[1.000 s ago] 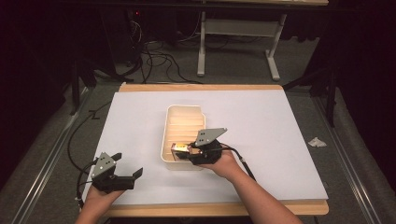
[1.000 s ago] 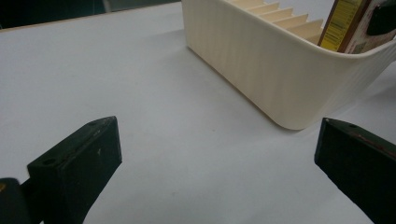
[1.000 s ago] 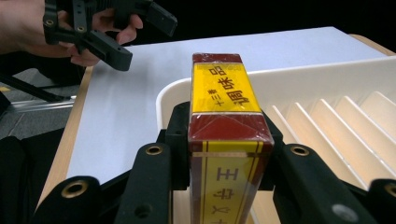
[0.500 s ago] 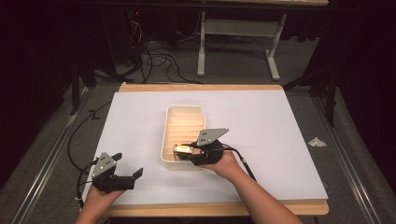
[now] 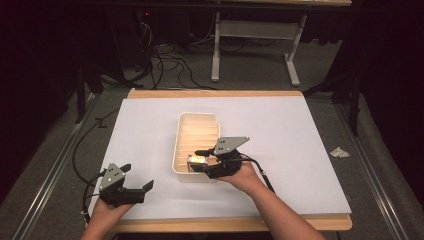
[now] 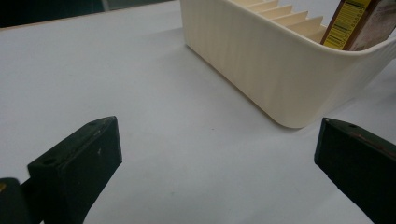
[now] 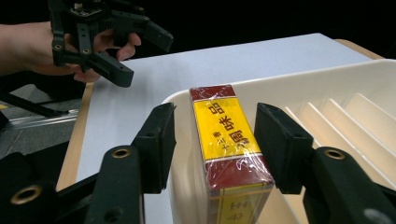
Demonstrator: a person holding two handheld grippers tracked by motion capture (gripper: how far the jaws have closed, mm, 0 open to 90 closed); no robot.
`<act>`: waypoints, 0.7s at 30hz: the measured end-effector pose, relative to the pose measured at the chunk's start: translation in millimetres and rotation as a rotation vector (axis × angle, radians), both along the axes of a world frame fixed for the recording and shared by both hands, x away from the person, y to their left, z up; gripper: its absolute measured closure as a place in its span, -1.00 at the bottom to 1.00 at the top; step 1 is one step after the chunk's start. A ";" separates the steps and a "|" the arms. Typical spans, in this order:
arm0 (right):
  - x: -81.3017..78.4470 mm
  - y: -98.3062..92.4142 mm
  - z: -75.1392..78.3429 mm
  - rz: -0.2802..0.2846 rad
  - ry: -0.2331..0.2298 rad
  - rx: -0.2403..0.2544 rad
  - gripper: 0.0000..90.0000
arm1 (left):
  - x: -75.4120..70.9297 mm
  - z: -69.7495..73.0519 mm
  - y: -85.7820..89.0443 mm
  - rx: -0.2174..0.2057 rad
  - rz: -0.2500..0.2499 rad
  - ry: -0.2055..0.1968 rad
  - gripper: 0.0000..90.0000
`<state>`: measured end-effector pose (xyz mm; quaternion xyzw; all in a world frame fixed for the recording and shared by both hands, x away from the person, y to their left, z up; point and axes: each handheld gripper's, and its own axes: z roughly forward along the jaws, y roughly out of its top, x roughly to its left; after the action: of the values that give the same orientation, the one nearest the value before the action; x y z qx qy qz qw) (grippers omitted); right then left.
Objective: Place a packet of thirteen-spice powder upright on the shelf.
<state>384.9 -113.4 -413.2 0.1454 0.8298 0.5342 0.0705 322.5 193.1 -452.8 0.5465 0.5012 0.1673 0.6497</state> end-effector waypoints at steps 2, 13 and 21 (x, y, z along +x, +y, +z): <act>-0.8 -0.9 1.7 -0.001 -0.001 0.001 0.02 | -0.1 0.0 -0.3 0.000 -0.001 0.000 -0.97; -6.7 -13.2 14.5 -0.061 -0.014 0.039 -0.34 | 1.4 -1.1 -0.3 0.005 0.000 0.004 -0.98; -12.6 -41.8 21.2 -0.175 -0.046 0.040 -0.55 | 3.3 -2.6 -1.9 0.010 -0.001 0.006 -0.98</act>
<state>372.3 -155.2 -392.0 0.2064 0.8012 0.5457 0.1327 325.8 191.1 -455.4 0.5504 0.5022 0.1677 0.6455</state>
